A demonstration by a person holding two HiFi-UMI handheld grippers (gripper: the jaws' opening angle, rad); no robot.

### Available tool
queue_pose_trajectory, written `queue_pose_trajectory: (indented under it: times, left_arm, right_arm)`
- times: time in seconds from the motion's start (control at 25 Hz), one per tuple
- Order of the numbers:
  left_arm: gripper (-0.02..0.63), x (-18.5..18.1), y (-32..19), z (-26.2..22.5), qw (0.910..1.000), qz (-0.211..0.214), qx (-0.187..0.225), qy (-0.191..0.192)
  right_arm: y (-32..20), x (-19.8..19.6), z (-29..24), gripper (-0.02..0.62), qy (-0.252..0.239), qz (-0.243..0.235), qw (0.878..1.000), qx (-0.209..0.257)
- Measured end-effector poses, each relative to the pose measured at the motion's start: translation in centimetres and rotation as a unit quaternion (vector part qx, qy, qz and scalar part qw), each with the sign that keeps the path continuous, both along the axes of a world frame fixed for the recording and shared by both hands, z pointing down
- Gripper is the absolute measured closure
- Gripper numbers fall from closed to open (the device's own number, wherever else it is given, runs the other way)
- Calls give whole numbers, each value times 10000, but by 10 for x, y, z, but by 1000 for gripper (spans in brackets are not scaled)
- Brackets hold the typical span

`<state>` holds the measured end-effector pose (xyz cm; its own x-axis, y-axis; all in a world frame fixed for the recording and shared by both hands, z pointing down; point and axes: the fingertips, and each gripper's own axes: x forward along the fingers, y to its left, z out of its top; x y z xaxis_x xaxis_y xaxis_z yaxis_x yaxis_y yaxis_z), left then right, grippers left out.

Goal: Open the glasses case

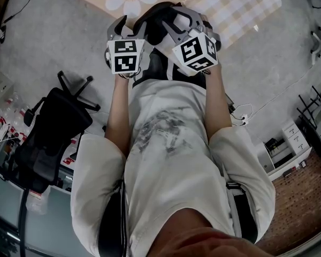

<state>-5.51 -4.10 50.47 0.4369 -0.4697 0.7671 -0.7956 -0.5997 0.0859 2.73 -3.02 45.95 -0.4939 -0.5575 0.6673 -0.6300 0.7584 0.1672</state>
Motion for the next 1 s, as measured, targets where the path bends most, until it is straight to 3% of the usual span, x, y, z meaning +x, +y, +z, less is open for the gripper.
queue_pose_trajectory:
  times: [1.0]
  left_arm:
    - [354,-8,-9,6,10000,-30,20,-13]
  right_arm:
    - [2,-1,2,419,-123,115,9999,34]
